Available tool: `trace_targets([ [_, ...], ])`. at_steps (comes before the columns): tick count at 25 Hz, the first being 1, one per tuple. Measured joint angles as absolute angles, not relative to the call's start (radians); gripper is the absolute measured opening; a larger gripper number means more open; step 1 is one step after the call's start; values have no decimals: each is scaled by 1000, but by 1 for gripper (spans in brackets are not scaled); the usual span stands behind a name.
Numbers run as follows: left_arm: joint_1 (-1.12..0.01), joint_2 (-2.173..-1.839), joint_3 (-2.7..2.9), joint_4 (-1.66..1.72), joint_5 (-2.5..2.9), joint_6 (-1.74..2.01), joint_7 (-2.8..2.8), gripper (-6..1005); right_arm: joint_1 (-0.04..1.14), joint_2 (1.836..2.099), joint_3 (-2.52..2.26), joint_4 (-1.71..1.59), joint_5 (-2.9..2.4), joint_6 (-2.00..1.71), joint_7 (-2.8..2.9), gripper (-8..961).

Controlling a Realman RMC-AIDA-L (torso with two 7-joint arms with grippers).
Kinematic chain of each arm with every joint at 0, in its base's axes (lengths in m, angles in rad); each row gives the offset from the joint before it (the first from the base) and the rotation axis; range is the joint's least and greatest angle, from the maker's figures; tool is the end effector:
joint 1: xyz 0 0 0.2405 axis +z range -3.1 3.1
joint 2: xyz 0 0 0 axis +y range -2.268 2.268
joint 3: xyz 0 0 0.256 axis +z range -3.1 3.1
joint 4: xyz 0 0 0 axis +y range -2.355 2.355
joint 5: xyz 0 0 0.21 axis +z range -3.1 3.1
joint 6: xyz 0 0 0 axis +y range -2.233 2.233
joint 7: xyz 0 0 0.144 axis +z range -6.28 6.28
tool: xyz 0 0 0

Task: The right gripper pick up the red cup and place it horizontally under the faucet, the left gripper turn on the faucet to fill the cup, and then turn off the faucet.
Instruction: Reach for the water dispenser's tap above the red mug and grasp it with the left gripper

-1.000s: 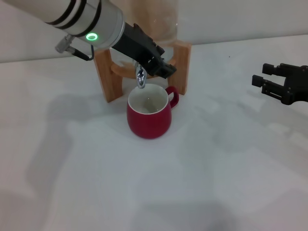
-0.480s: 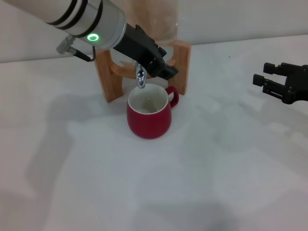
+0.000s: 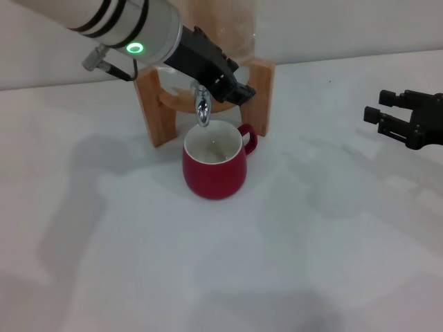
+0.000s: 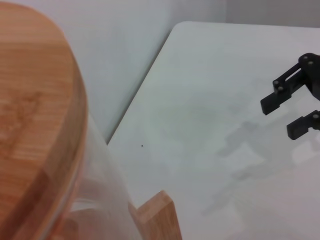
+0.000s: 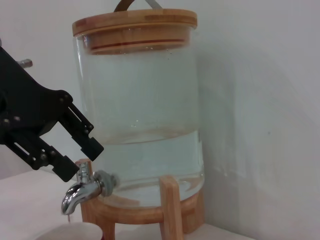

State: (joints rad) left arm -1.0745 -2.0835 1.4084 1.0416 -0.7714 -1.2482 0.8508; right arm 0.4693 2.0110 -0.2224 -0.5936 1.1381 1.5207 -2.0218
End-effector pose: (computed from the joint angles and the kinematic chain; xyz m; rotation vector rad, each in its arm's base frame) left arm -0.0172 0.4191 -0.0476 -2.8157 -0.1707 0.1489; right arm 0.3299 0.3277 0.0774 -2.2267 0.5444 0.7341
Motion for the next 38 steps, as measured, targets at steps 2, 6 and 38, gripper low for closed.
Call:
trace_targets([
  [2, -1075, -2083, 1421, 1041, -767, -1234, 851, 503, 469, 2011, -222, -594, 1138, 1520, -2022, 469],
  [6, -1075, -2083, 1434, 1033, -765, -1220, 852, 503, 469, 2010, -222, -594, 1138, 1517, -2022, 469],
  [38, -1062, -2085, 1477, 1062, -807, -1265, 838, 502, 465, 2008, -223, -594, 1151, 1508, -2023, 468],
])
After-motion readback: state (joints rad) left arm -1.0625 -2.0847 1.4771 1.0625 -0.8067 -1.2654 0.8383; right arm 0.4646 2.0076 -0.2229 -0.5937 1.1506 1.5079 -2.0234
